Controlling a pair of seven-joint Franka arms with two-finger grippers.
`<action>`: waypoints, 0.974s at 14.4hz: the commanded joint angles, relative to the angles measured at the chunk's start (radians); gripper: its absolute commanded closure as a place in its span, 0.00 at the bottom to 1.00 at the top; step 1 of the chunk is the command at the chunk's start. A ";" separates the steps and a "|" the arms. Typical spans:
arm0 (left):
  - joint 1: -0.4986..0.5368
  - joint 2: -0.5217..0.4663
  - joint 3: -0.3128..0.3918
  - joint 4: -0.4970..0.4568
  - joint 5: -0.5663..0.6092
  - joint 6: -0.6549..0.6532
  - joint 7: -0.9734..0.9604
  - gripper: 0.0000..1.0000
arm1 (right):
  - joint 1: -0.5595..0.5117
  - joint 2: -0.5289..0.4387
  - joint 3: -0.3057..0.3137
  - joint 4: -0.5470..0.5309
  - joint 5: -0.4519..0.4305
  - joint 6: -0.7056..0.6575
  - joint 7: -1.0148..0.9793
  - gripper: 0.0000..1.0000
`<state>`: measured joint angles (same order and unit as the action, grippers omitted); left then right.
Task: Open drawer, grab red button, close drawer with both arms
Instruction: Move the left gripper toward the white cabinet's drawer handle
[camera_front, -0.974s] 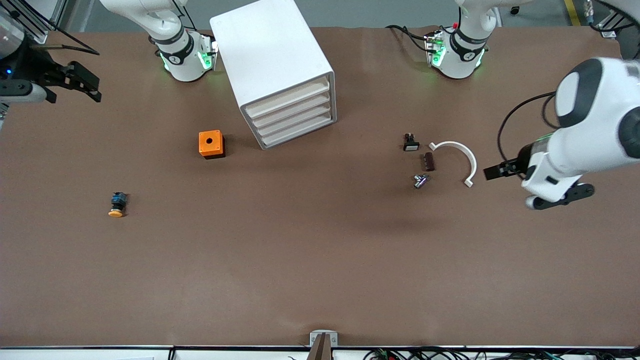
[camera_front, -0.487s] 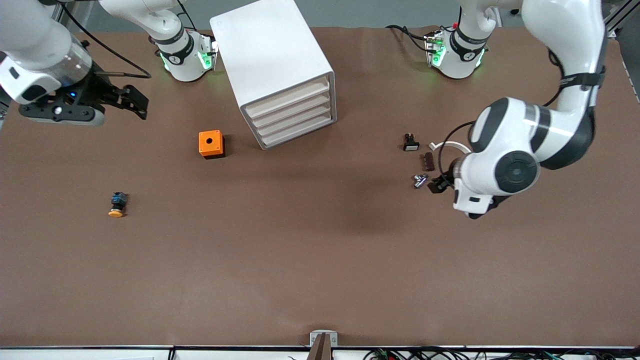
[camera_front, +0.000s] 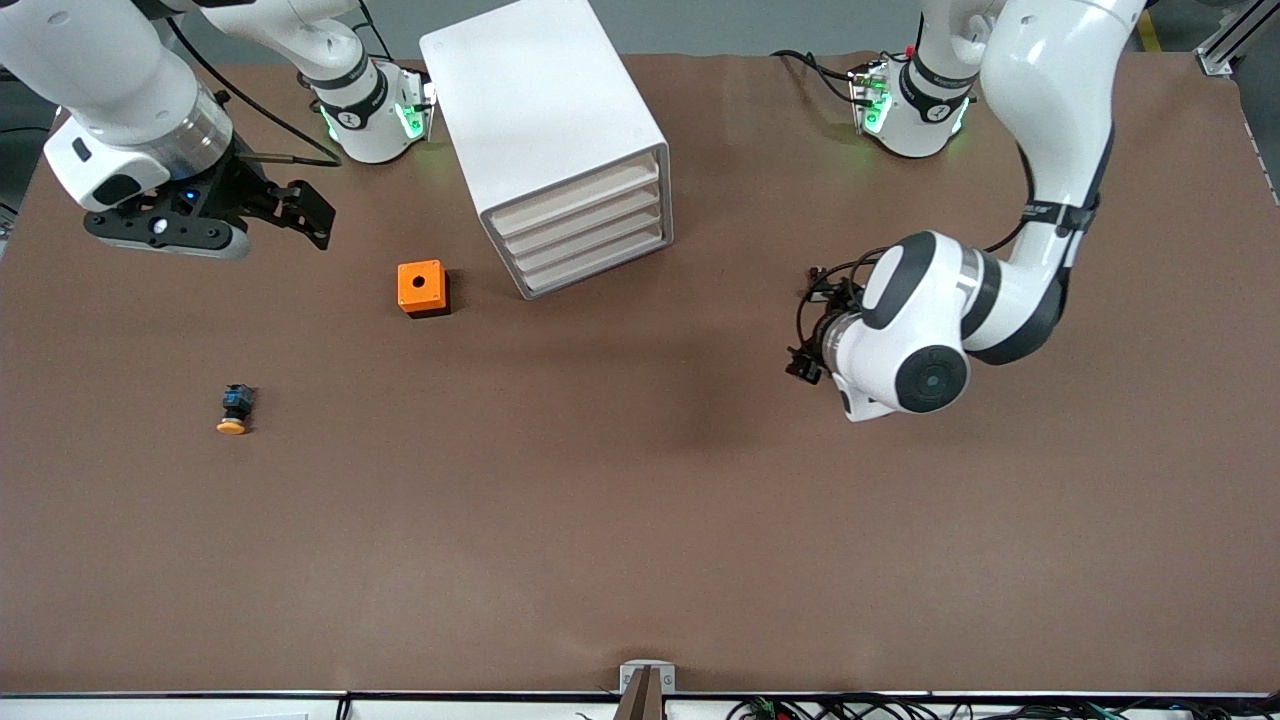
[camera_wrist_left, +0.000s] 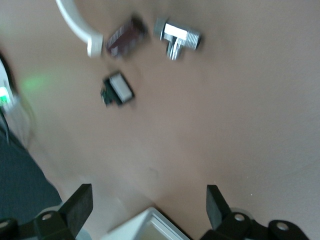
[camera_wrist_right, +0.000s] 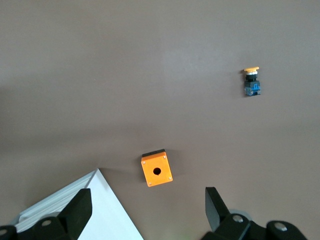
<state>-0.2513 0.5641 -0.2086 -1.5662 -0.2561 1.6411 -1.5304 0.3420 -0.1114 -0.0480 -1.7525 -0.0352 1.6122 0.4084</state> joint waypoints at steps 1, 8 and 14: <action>-0.066 0.046 0.005 0.028 -0.073 0.026 -0.166 0.00 | 0.006 0.019 -0.012 0.048 0.026 -0.005 0.018 0.00; -0.169 0.131 0.005 0.028 -0.334 0.049 -0.427 0.00 | -0.024 0.032 -0.020 0.079 0.116 -0.002 0.047 0.00; -0.226 0.172 0.005 0.026 -0.532 0.043 -0.608 0.00 | -0.025 0.032 -0.020 0.094 0.112 -0.005 0.044 0.00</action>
<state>-0.4755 0.7125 -0.2084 -1.5590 -0.7167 1.6936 -2.0733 0.3244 -0.0943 -0.0747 -1.6883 0.0734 1.6174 0.4404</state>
